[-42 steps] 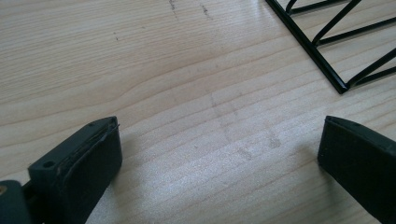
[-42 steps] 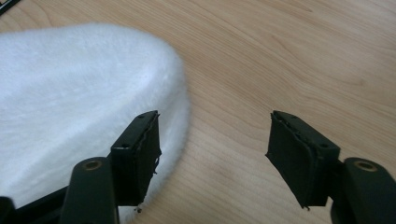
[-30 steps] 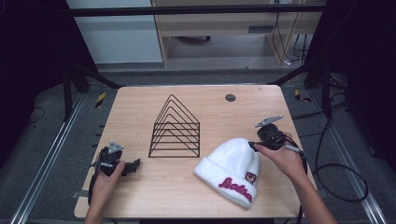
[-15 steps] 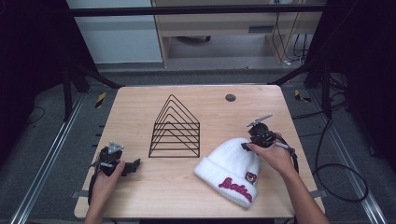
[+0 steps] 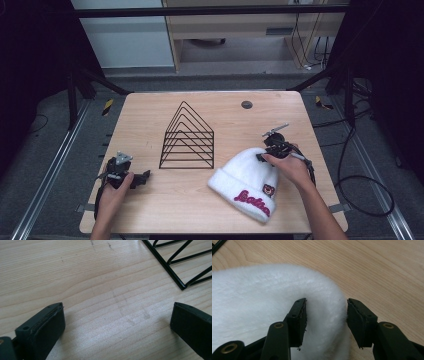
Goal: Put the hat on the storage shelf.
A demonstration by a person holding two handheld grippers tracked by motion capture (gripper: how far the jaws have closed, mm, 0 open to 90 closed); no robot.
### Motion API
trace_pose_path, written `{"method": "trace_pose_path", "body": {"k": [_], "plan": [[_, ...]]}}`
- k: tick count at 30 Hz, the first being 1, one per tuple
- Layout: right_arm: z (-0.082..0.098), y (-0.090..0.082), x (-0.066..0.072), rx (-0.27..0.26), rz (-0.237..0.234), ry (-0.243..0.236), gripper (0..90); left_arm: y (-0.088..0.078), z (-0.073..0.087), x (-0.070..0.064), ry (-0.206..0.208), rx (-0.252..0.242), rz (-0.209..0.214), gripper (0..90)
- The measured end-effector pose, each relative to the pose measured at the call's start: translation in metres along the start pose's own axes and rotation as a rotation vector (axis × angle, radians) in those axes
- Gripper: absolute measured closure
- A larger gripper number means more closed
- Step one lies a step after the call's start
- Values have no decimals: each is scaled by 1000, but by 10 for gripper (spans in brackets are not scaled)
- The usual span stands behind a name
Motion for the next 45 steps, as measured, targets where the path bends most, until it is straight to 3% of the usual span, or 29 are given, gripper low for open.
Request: {"method": "trace_pose_path", "body": {"k": [11,21,28,30,32,33,35,37,40,41,42,45], "plan": [[3,3,3,8,1,-5,572,0,0,0,1,0,0,0],[6,4,4,-6,-35,3,750,0,0,0,0,0,0,0],[5,-4,7,-21,-25,-49,809,0,0,0,1,0,1,0],[4,-11,10,-48,-15,-58,813,0,0,0,2,0,2,0],[0,-26,15,-92,-1,-98,816,0,0,0,2,0,2,0],[0,-26,15,-92,-1,-98,816,0,0,0,2,0,2,0],[-5,-45,24,-157,-5,-136,819,0,0,0,1,0,2,0],[-6,-50,26,-176,-8,-147,819,0,0,0,1,0,2,0],[-12,-80,46,-277,-18,-207,822,0,0,0,2,0,1,0],[-12,-80,46,-277,-18,-207,822,0,0,0,2,0,1,0],[-14,-92,56,-316,-25,-232,824,0,0,0,1,0,1,0],[-15,-108,69,-360,-33,-266,826,0,0,0,1,0,1,0]]}}
Point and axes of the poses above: each handheld gripper's, and its own axes: y roughly forward along the jaws, z roughly out of its underside, x roughly to its left, the point moved 2 cm from there along y, roughly forward along the jaws, and after that the axes turned 4 degrees about -x, right-handed, at the moved point
